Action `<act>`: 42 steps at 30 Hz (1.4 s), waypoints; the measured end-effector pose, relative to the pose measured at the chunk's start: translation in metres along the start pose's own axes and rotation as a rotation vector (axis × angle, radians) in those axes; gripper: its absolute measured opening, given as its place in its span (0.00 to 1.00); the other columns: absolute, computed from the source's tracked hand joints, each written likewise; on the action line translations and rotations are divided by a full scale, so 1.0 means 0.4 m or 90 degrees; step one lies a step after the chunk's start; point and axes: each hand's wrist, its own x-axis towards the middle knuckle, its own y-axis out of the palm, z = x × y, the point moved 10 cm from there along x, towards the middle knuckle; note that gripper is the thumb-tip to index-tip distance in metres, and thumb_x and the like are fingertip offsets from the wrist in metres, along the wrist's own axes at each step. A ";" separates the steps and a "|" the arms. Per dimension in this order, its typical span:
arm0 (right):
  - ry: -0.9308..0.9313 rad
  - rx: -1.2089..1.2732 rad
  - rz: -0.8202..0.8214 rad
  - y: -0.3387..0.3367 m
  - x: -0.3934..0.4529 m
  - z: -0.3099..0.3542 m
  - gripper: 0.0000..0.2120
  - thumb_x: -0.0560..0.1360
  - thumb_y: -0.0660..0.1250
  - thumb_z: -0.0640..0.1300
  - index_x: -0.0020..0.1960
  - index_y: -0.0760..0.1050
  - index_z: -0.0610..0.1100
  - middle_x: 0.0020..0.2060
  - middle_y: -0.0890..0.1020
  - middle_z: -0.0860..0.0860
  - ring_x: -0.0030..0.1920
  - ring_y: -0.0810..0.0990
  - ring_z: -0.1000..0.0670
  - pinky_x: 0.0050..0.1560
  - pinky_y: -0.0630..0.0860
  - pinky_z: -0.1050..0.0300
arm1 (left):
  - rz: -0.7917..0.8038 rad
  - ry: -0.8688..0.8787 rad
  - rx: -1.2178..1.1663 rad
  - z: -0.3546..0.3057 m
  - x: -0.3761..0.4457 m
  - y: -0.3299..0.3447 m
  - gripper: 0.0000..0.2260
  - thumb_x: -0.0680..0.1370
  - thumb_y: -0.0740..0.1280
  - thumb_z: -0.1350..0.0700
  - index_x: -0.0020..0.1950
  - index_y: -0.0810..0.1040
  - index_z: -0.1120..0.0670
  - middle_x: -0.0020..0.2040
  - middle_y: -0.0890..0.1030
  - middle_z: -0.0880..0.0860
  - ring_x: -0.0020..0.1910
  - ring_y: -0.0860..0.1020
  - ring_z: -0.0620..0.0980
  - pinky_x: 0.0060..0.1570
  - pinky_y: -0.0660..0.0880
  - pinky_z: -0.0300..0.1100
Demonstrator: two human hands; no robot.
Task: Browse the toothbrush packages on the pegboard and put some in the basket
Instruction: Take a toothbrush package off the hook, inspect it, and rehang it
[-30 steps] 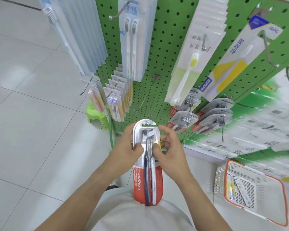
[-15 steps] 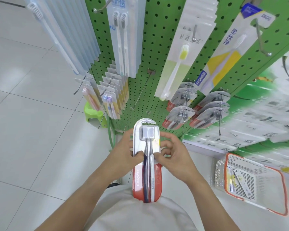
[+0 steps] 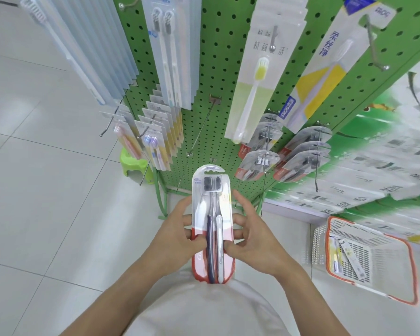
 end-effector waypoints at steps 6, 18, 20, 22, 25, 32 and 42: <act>0.011 0.060 0.002 0.004 -0.006 0.000 0.39 0.72 0.71 0.29 0.73 0.65 0.59 0.54 0.86 0.44 0.45 0.84 0.39 0.49 0.82 0.40 | -0.059 0.009 0.009 0.001 0.014 -0.034 0.28 0.77 0.67 0.69 0.70 0.68 0.46 0.50 0.86 0.53 0.47 0.85 0.54 0.51 0.82 0.49; 0.000 0.158 -0.051 -0.041 -0.001 0.002 0.26 0.70 0.71 0.31 0.66 0.76 0.44 0.50 0.87 0.41 0.39 0.87 0.44 0.39 0.81 0.54 | 0.100 -0.042 0.041 -0.028 -0.031 0.042 0.33 0.72 0.77 0.65 0.69 0.67 0.43 0.51 0.85 0.47 0.45 0.86 0.52 0.37 0.83 0.47; -0.013 0.160 -0.027 -0.029 -0.002 0.016 0.23 0.74 0.70 0.27 0.66 0.76 0.42 0.52 0.86 0.40 0.41 0.87 0.43 0.40 0.82 0.51 | 0.059 -0.042 0.036 -0.025 -0.025 0.030 0.32 0.71 0.79 0.64 0.67 0.68 0.45 0.51 0.85 0.49 0.44 0.86 0.52 0.35 0.83 0.47; -0.014 0.152 -0.022 -0.028 -0.002 0.023 0.22 0.76 0.68 0.25 0.65 0.76 0.42 0.53 0.86 0.41 0.41 0.87 0.43 0.40 0.83 0.51 | 0.043 -0.045 0.020 -0.024 -0.022 0.022 0.31 0.70 0.79 0.64 0.67 0.69 0.45 0.51 0.85 0.51 0.43 0.86 0.53 0.34 0.82 0.47; -0.015 0.143 -0.014 -0.029 0.000 0.030 0.23 0.76 0.68 0.25 0.66 0.76 0.43 0.53 0.86 0.41 0.42 0.87 0.42 0.41 0.83 0.50 | 0.056 -0.042 0.008 -0.032 -0.021 0.019 0.30 0.72 0.78 0.64 0.67 0.71 0.46 0.51 0.86 0.53 0.43 0.86 0.55 0.33 0.82 0.47; -0.025 0.132 0.019 -0.014 0.003 0.032 0.23 0.75 0.70 0.28 0.68 0.75 0.43 0.53 0.86 0.39 0.44 0.87 0.38 0.44 0.84 0.47 | 0.004 -0.028 0.168 -0.041 -0.011 -0.014 0.28 0.72 0.77 0.59 0.65 0.71 0.38 0.49 0.85 0.44 0.41 0.85 0.45 0.44 0.83 0.47; -0.067 0.079 -0.043 -0.042 0.028 0.086 0.20 0.74 0.73 0.28 0.60 0.77 0.45 0.45 0.84 0.44 0.39 0.83 0.44 0.40 0.83 0.48 | -0.121 0.132 0.284 -0.103 -0.016 -0.044 0.35 0.72 0.75 0.52 0.76 0.66 0.39 0.60 0.78 0.38 0.52 0.80 0.38 0.50 0.82 0.41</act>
